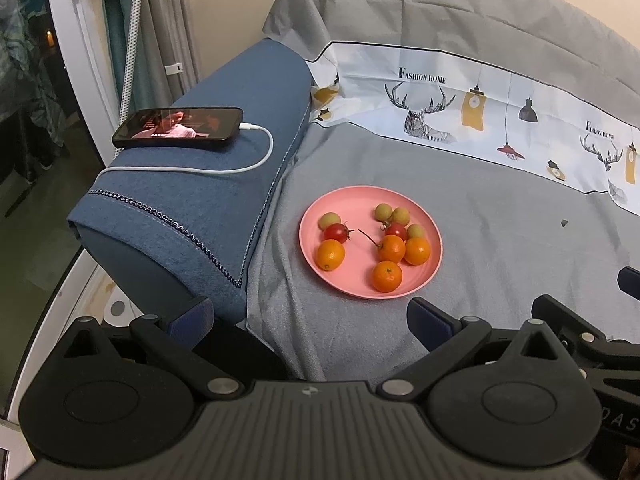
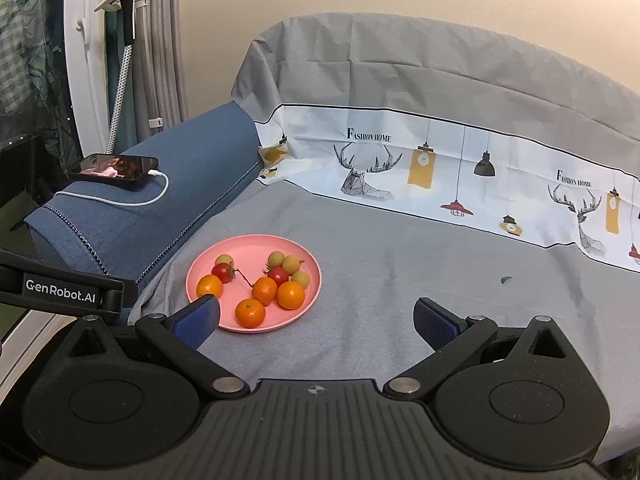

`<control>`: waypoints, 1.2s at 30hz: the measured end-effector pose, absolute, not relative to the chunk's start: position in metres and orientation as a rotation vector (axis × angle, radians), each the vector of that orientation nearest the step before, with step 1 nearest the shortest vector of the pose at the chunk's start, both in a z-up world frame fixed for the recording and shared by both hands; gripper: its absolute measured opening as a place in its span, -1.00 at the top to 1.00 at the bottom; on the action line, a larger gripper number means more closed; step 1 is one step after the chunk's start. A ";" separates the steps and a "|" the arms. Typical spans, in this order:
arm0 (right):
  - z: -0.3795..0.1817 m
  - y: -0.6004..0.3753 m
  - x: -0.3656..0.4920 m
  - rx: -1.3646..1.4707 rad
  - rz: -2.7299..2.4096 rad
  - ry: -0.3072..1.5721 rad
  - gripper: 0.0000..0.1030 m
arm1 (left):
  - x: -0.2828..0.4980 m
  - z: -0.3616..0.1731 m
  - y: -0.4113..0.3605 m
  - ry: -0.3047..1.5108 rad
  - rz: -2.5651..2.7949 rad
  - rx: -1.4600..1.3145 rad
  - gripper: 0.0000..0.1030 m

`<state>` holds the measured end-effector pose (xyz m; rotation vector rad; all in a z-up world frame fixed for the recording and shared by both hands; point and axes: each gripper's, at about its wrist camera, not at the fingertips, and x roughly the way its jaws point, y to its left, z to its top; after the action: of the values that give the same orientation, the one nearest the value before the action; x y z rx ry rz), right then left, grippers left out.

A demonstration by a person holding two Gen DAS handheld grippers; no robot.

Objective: Organize fruits

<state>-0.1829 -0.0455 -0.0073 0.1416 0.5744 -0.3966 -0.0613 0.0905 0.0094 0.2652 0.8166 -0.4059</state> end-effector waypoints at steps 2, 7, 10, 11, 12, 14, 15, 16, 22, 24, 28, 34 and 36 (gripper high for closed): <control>-0.008 -0.046 -0.183 0.143 -0.397 0.576 -0.98 | -0.061 0.009 0.090 0.818 -0.406 0.267 -0.99; -0.009 -0.046 -0.182 0.145 -0.398 0.579 -0.98 | -0.061 0.007 0.087 0.822 -0.402 0.282 -0.99; -0.010 -0.046 -0.182 0.148 -0.400 0.582 -0.98 | -0.061 0.006 0.085 0.825 -0.398 0.296 -1.00; -0.010 -0.046 -0.182 0.148 -0.400 0.583 -0.98 | -0.061 0.005 0.085 0.826 -0.394 0.300 -1.00; -0.010 -0.046 -0.182 0.149 -0.400 0.584 -0.98 | -0.060 0.005 0.084 0.826 -0.391 0.303 -0.99; -0.010 -0.046 -0.182 0.149 -0.400 0.584 -0.98 | -0.060 0.004 0.084 0.831 -0.391 0.305 -0.99; -0.010 -0.046 -0.181 0.149 -0.401 0.585 -0.98 | -0.060 0.004 0.084 0.833 -0.391 0.305 -0.99; -0.010 -0.045 -0.181 0.150 -0.401 0.585 -0.98 | -0.059 0.004 0.084 0.833 -0.390 0.307 -0.99; -0.012 -0.047 -0.182 0.152 -0.399 0.588 -0.98 | -0.060 0.003 0.084 0.830 -0.385 0.316 -1.00; -0.012 -0.047 -0.182 0.153 -0.399 0.589 -0.98 | -0.060 0.003 0.083 0.829 -0.385 0.319 -1.00; -0.012 -0.047 -0.182 0.153 -0.399 0.589 -0.98 | -0.061 0.003 0.083 0.825 -0.380 0.322 -0.99; -0.012 -0.047 -0.182 0.153 -0.399 0.589 -0.98 | -0.060 0.003 0.083 0.827 -0.374 0.325 -1.00; -0.012 -0.047 -0.182 0.153 -0.399 0.589 -0.98 | -0.060 0.004 0.083 0.827 -0.374 0.326 -1.00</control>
<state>-0.1819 -0.0472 -0.0120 0.1531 0.5894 -0.3988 -0.0599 0.0832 0.0036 0.3257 0.8267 -0.3736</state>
